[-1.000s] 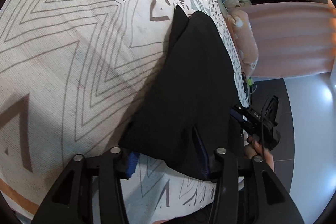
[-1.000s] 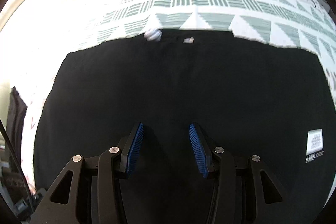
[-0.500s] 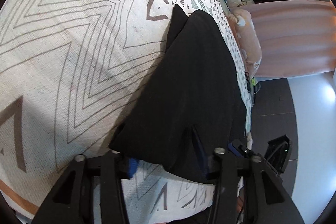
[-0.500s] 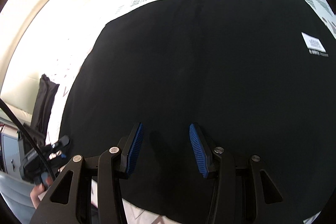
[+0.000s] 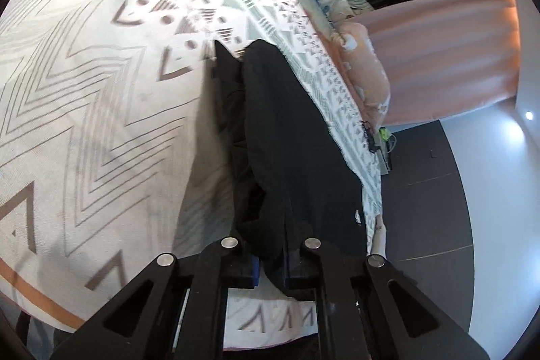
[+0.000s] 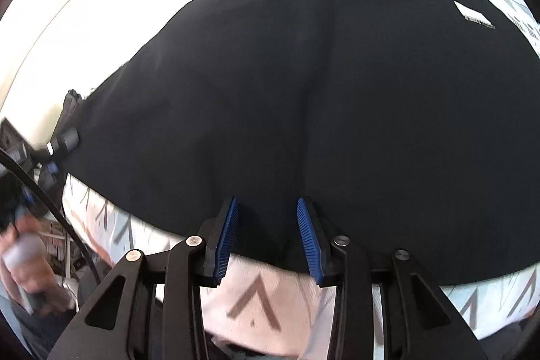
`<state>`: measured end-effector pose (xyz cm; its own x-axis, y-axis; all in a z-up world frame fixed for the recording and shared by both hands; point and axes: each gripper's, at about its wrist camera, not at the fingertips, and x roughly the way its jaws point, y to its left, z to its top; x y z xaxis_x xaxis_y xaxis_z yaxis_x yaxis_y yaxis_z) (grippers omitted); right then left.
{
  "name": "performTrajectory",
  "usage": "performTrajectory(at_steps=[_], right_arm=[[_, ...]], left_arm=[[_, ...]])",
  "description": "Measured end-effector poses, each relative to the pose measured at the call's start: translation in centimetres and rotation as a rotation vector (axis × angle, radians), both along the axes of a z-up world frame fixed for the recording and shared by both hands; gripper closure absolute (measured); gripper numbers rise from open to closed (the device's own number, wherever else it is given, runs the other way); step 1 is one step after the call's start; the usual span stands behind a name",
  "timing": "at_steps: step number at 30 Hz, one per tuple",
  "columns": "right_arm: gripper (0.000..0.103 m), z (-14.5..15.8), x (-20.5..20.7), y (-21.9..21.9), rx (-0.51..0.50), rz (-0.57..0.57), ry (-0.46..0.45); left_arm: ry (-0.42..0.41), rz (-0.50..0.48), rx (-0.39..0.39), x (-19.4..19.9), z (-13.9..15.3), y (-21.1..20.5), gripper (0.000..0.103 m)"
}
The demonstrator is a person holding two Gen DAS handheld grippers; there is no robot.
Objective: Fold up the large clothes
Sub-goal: 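Grasp the folded edge of the black shirt with both tools, then fold the held edge over the shirt with both tools and release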
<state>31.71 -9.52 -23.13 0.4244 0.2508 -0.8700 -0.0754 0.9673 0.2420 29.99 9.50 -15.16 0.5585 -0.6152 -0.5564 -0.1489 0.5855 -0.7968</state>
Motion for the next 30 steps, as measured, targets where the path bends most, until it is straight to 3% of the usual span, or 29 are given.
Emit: performTrajectory(at_steps=[3, 8, 15, 16, 18, 19, 30], right_arm=[[0.081, -1.2, -0.7, 0.1, 0.023, -0.017, -0.002], [0.081, -1.9, -0.7, -0.8, 0.124, -0.012, -0.004], [0.080, 0.5, -0.4, -5.4, 0.200, -0.079, -0.101], [0.078, 0.9, -0.6, -6.0, 0.199, -0.092, -0.118], [0.052, 1.5, -1.2, -7.4, 0.219, -0.115, -0.157], [0.048, 1.7, -1.9, -8.2, 0.233, -0.126, -0.175], [0.047, 4.2, -4.5, -20.2, 0.322, -0.313, -0.290]], left_arm=[[-0.041, -0.025, 0.002, 0.4, 2.1, -1.4, 0.093], [-0.120, -0.075, 0.016, 1.1, 6.2, -4.3, 0.093], [-0.191, -0.159, 0.048, 2.3, 10.5, -9.5, 0.093], [-0.199, -0.172, 0.051, 2.5, 10.9, -10.3, 0.093], [-0.212, -0.204, 0.059, 2.9, 11.7, -12.0, 0.093], [-0.217, -0.220, 0.063, 3.1, 12.1, -12.9, 0.093], [-0.235, -0.407, 0.091, 4.1, 12.9, -24.4, 0.093]])
